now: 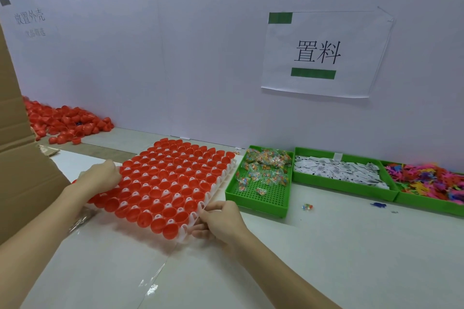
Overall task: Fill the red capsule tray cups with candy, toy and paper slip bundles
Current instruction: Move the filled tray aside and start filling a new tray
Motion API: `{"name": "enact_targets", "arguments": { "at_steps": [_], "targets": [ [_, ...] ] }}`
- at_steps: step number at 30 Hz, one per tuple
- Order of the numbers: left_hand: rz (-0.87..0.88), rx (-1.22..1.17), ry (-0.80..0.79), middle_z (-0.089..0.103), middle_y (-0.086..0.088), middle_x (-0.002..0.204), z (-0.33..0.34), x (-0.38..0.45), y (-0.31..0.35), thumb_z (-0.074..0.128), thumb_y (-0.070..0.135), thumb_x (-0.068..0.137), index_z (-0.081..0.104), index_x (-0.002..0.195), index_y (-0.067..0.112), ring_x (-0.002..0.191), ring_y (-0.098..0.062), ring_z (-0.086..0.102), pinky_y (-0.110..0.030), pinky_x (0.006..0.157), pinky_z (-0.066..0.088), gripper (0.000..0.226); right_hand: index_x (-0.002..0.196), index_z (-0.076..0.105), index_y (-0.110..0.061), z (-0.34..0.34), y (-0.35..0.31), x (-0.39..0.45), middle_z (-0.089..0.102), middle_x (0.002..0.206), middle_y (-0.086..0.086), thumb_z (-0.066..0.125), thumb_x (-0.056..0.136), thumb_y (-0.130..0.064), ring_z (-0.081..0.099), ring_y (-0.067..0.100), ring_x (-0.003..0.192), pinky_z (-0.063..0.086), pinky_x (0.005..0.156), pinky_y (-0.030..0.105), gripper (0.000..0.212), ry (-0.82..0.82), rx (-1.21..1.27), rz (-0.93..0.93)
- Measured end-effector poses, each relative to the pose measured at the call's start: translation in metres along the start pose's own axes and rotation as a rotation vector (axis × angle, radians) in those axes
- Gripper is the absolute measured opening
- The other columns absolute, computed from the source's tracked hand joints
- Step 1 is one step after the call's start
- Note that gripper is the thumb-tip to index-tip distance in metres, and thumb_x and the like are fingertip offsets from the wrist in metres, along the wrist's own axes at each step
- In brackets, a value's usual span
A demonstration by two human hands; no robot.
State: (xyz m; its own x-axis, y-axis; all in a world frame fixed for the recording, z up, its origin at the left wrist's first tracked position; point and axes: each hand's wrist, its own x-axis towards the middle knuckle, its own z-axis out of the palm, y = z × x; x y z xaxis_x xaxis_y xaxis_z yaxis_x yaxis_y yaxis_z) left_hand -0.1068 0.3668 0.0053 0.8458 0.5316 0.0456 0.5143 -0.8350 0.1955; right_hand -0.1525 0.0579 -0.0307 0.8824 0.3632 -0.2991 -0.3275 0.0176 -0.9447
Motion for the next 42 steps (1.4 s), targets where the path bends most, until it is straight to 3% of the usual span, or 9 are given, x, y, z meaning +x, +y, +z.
{"name": "enact_targets", "arguments": {
  "at_steps": [5,10,14,20,23,27,31,38,42],
  "targets": [
    [0.040,-0.095,0.012,0.066,-0.025,0.115,0.007,0.003,-0.007,0.040,0.009,0.105,0.062,0.110,-0.005,0.104,-0.038,0.060,-0.039,0.085,0.044,0.027,0.093,0.066,0.007,-0.001,-0.001,0.003,0.073,0.076,0.017,0.056,0.102,-0.005,0.076,0.026,0.070,0.064,0.072,0.032,0.018,-0.013,-0.044,-0.018],
    [0.026,-0.186,0.011,0.065,-0.025,0.104,0.005,0.005,-0.009,0.041,0.004,0.103,0.063,0.100,-0.008,0.100,-0.039,0.059,-0.039,0.083,0.044,0.026,0.084,0.066,0.004,-0.002,-0.006,0.004,0.072,0.079,0.021,0.058,0.103,-0.012,0.072,0.018,0.059,0.058,0.062,0.022,0.026,-0.026,-0.151,-0.065],
    [0.028,-0.237,0.022,0.064,-0.027,0.089,0.006,0.008,-0.009,0.040,-0.001,0.101,0.058,0.079,-0.006,0.091,-0.041,0.060,-0.038,0.074,0.041,0.029,0.070,0.061,-0.003,-0.002,-0.009,0.006,0.070,0.079,0.023,0.057,0.104,-0.014,0.071,0.021,0.062,0.060,0.069,0.025,0.036,-0.005,-0.199,-0.116],
    [0.024,-0.269,0.053,0.061,-0.022,0.075,0.005,0.011,-0.015,0.040,-0.001,0.101,0.053,0.068,-0.003,0.079,-0.037,0.057,-0.038,0.069,0.039,0.035,0.077,0.062,0.000,-0.002,-0.013,0.008,0.070,0.072,0.018,0.058,0.103,-0.014,0.071,0.025,0.065,0.062,0.070,0.029,0.030,-0.003,-0.215,-0.164],
    [0.028,-0.280,0.060,0.065,-0.025,0.085,-0.002,0.008,-0.013,0.041,0.001,0.102,0.062,0.079,-0.008,0.086,-0.039,0.060,-0.039,0.075,0.042,0.032,0.081,0.064,0.003,-0.005,-0.017,0.009,0.069,0.071,0.017,0.058,0.103,-0.013,0.071,0.027,0.068,0.063,0.077,0.034,0.027,0.003,-0.208,-0.189],
    [0.090,-0.279,0.089,0.068,-0.029,0.096,-0.016,0.002,0.006,0.042,0.003,0.104,0.067,0.092,-0.012,0.092,-0.043,0.062,-0.044,0.082,0.046,0.031,0.096,0.066,0.015,-0.021,-0.025,0.002,0.070,0.076,0.019,0.056,0.104,-0.011,0.070,0.020,0.064,0.061,0.066,0.026,0.028,-0.025,-0.124,-0.165],
    [0.127,-0.255,0.098,0.067,-0.030,0.103,-0.021,-0.010,0.034,0.042,0.002,0.102,0.064,0.098,-0.008,0.099,-0.043,0.062,-0.046,0.085,0.048,0.025,0.094,0.067,0.010,-0.048,-0.031,-0.010,0.071,0.074,0.016,0.057,0.103,-0.011,0.070,0.018,0.065,0.058,0.064,0.023,0.025,-0.016,-0.118,-0.174],
    [0.168,-0.212,0.092,0.066,-0.027,0.100,-0.023,-0.037,0.080,0.044,-0.003,0.098,0.065,0.098,-0.007,0.098,-0.040,0.060,-0.042,0.081,0.044,0.021,0.095,0.066,0.010,-0.091,-0.040,-0.037,0.068,0.075,0.017,0.054,0.102,-0.003,0.068,0.016,0.065,0.057,0.066,0.023,0.019,0.007,-0.124,-0.192],
    [0.191,-0.211,0.076,0.068,-0.025,0.096,-0.026,-0.059,0.101,0.043,-0.002,0.099,0.065,0.093,-0.007,0.090,-0.036,0.059,-0.037,0.073,0.041,0.024,0.098,0.065,0.019,-0.114,-0.040,-0.059,0.069,0.079,0.019,0.055,0.101,-0.002,0.068,0.014,0.064,0.056,0.066,0.022,0.023,0.036,-0.141,-0.185]
  ]
}}
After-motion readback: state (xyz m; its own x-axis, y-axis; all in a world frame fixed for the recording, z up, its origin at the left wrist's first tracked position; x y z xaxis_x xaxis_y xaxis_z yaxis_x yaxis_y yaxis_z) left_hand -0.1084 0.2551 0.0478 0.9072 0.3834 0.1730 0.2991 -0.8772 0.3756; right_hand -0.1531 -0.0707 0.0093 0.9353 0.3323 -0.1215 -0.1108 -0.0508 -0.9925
